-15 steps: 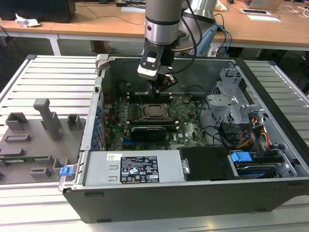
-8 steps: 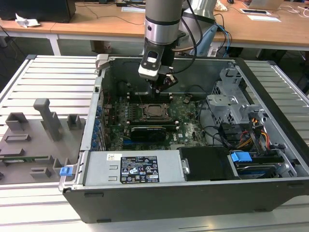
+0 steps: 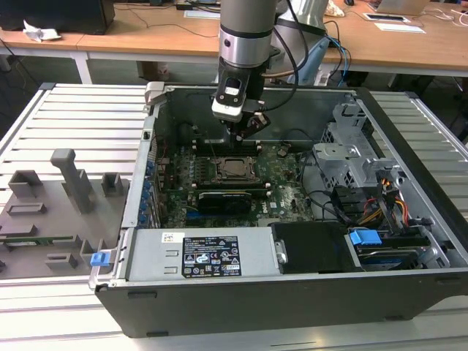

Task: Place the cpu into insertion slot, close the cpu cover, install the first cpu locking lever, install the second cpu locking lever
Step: 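Install the first cpu locking lever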

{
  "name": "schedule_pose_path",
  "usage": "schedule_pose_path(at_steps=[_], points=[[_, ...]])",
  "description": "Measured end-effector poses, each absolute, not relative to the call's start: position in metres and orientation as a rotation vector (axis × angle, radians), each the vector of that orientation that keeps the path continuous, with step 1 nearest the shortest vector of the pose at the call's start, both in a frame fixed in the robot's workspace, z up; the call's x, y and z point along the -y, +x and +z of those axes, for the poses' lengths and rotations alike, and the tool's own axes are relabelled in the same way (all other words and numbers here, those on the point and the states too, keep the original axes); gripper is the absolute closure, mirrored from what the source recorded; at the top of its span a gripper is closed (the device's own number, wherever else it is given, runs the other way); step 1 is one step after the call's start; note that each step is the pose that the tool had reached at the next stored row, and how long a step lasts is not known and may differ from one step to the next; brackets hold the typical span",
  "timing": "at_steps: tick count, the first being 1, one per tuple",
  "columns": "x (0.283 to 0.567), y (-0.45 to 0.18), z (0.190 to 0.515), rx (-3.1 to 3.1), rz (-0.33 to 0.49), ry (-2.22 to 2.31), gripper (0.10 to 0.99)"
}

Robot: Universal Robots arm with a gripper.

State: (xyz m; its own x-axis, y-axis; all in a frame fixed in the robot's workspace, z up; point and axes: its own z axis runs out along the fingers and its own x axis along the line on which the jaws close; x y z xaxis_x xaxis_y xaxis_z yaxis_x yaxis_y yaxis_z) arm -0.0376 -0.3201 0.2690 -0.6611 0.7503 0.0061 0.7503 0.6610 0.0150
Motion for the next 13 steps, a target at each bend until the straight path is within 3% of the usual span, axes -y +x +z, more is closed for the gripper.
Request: schedule_pose_path(at_steps=[13], points=[[0.3201,-0.0375,0.269,-2.904,0.025,1.197,0.98]])
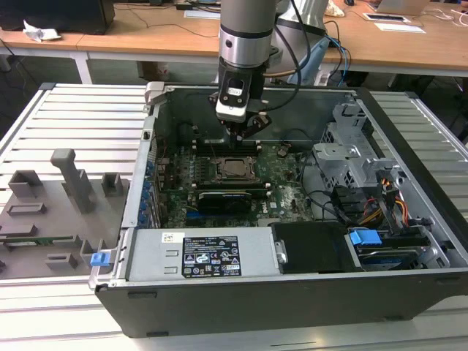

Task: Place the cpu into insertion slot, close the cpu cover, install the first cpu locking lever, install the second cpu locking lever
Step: 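Install the first cpu locking lever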

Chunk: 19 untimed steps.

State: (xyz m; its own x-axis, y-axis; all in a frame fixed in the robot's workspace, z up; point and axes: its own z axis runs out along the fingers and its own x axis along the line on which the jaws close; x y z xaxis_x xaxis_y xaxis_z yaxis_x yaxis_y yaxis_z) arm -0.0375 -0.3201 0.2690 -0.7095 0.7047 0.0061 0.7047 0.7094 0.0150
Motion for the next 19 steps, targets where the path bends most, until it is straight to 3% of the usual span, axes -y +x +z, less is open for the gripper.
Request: schedule_pose_path(at_steps=[19], points=[[0.3201,-0.0375,0.269,-2.957,0.025,1.062,0.98]])
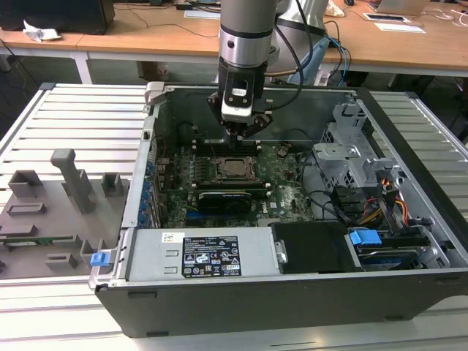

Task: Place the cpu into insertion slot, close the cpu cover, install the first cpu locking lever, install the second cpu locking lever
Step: 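Install the first cpu locking lever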

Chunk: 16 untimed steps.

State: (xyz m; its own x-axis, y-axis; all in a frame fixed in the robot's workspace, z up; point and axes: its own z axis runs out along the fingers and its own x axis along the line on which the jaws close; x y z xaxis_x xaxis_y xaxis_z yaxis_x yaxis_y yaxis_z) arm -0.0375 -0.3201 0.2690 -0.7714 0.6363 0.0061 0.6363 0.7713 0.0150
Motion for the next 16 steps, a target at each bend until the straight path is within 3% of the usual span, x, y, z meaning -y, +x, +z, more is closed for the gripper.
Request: schedule_pose_path(at_steps=[16], points=[[0.3201,-0.0375,0.269,3.021,-0.025,-0.854,0.98]])
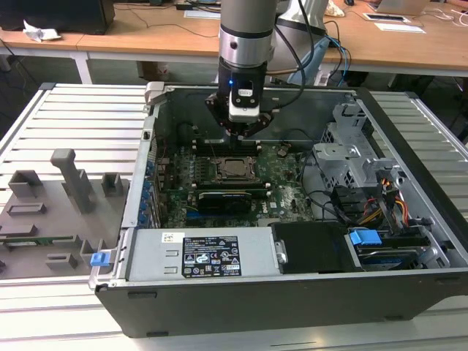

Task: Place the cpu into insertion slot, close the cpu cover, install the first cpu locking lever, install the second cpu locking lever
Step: 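Install the first cpu locking lever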

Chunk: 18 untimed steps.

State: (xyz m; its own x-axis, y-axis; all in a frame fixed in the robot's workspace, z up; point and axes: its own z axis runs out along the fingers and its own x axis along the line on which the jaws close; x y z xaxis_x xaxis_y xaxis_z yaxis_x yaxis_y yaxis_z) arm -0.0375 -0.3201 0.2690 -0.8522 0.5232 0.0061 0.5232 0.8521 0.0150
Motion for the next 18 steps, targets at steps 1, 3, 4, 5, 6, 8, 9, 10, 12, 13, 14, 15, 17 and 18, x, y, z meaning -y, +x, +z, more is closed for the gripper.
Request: schedule_pose_path(at_steps=[1,3,4,5,6,8,9,10,12,13,14,15,17,18], points=[[0.3201,-0.0375,0.269,3.027,-0.025,-0.832,0.98],[0.3201,-0.0375,0.269,3.048,-0.025,-0.753,0.98],[0.3201,-0.0375,0.269,3.053,-0.025,-0.732,0.98],[0.3201,-0.0375,0.269,3.056,-0.025,-0.718,0.98],[0.3201,-0.0375,0.269,3.059,-0.026,-0.705,0.98],[0.3201,-0.0375,0.269,3.065,-0.026,-0.676,0.98],[0.3201,-0.0375,0.269,3.068,-0.025,-0.665,0.98],[0.3201,-0.0375,0.269,3.07,-0.025,-0.651,0.98],[0.3201,-0.0375,0.269,3.074,-0.025,-0.631,0.98],[0.3201,-0.0375,0.269,3.076,-0.025,-0.622,0.98],[0.3201,-0.0375,0.269,3.079,-0.025,-0.605,0.98],[0.3201,-0.0375,0.269,3.084,-0.025,-0.583,0.98],[0.3201,-0.0375,0.269,3.089,-0.025,-0.554,0.98],[0.3201,-0.0375,0.269,3.091,-0.025,-0.542,0.98]])
